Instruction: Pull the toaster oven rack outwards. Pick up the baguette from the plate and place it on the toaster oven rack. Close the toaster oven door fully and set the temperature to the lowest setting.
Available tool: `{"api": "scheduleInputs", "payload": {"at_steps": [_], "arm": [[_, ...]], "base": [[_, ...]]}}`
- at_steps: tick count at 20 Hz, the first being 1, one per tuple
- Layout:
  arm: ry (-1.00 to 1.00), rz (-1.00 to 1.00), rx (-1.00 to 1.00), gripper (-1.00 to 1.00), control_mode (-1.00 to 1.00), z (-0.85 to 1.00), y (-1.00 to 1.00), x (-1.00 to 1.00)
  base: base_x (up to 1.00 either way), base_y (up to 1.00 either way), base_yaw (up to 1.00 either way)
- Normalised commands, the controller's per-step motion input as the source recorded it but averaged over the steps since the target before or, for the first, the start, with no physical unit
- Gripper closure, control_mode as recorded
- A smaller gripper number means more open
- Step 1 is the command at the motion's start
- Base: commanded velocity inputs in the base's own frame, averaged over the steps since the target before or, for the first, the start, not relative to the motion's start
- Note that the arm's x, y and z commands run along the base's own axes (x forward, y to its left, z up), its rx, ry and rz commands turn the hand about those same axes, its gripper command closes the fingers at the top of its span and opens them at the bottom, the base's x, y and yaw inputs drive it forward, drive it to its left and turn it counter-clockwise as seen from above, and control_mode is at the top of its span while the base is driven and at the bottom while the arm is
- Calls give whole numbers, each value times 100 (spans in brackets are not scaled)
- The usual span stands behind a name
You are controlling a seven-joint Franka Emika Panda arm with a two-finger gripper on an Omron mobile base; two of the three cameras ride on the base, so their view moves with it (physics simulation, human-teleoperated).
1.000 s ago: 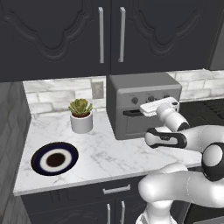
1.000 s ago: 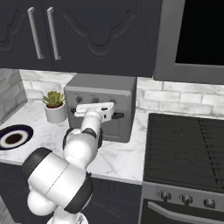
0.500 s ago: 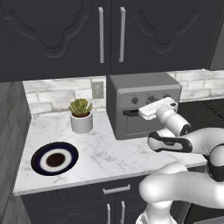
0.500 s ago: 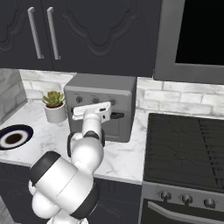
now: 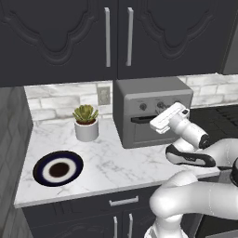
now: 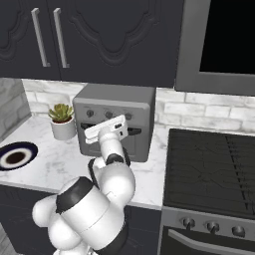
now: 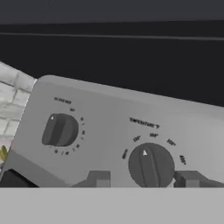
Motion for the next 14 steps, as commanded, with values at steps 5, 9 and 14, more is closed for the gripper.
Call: {"api": "scheduleInputs", "payload": {"at_steps": [5,9,14], "arm": [[-31,28,-23,100,-100,5,8,1],[-34,25,-27,100,-100,27,10,11],[-33,21,-30,100,-100,42,6,34]], "base": [[0,0,0],[0,0,0],[0,0,0]]}}
